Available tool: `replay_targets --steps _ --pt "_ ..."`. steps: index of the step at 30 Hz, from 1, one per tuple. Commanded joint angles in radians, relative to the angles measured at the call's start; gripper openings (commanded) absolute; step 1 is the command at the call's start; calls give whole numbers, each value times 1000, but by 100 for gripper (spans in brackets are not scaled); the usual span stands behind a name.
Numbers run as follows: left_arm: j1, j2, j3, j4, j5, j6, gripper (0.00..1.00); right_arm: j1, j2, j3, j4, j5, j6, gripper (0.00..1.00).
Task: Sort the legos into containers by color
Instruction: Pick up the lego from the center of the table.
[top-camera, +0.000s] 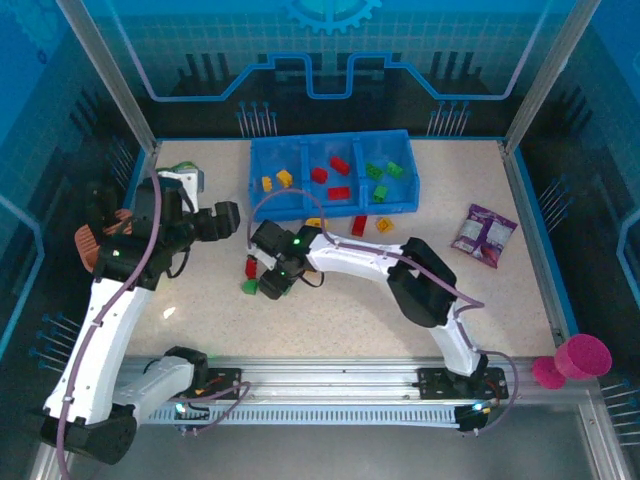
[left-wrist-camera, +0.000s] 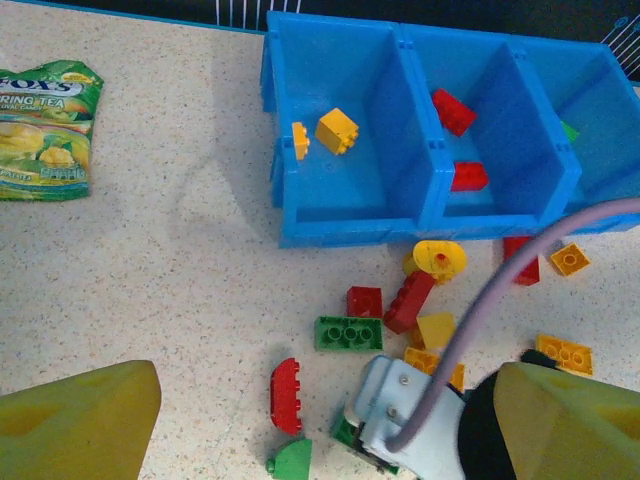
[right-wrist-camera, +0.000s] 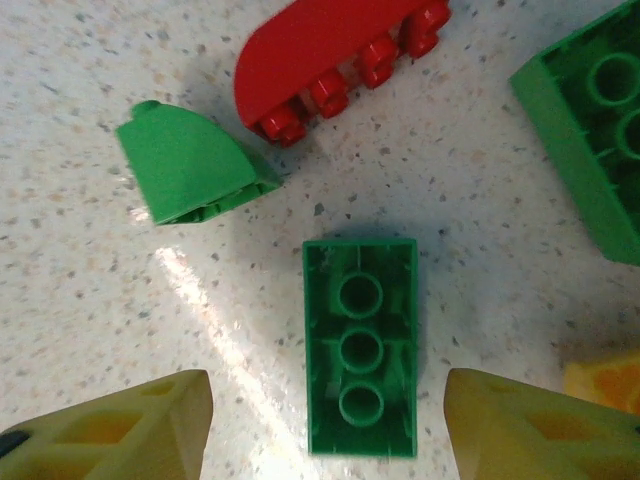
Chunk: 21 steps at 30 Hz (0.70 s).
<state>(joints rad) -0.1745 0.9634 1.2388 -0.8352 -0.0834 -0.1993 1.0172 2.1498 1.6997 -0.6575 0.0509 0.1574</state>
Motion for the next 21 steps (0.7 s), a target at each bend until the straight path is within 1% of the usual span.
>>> replay_targets --steps 1,6,8,12,13,15,16,19,21 --pt "15 -15 -13 -24 27 29 88 -1 46 44 -25 -5 1 64" --pt "18 -16 -12 -28 25 28 89 -2 101 75 -48 9 -12 62" --pt "19 -16 -12 -31 25 30 89 -2 108 70 -54 19 -17 56" --pt "20 -17 -10 -36 19 29 89 -3 103 42 -58 39 -23 40" --pt "20 -17 -9 -37 18 29 89 -4 94 36 -60 45 -27 38" --pt "20 -17 -4 -42 13 29 89 -8 54 16 -73 72 -32 32" --pt "20 -17 -1 -43 10 28 89 -12 23 -2 -76 77 -36 31" --pt "21 -14 6 -40 -1 31 89 -57 -114 -56 -123 96 -25 31" --pt "22 -6 9 -36 -1 29 89 -108 -211 -98 -158 123 -24 31"
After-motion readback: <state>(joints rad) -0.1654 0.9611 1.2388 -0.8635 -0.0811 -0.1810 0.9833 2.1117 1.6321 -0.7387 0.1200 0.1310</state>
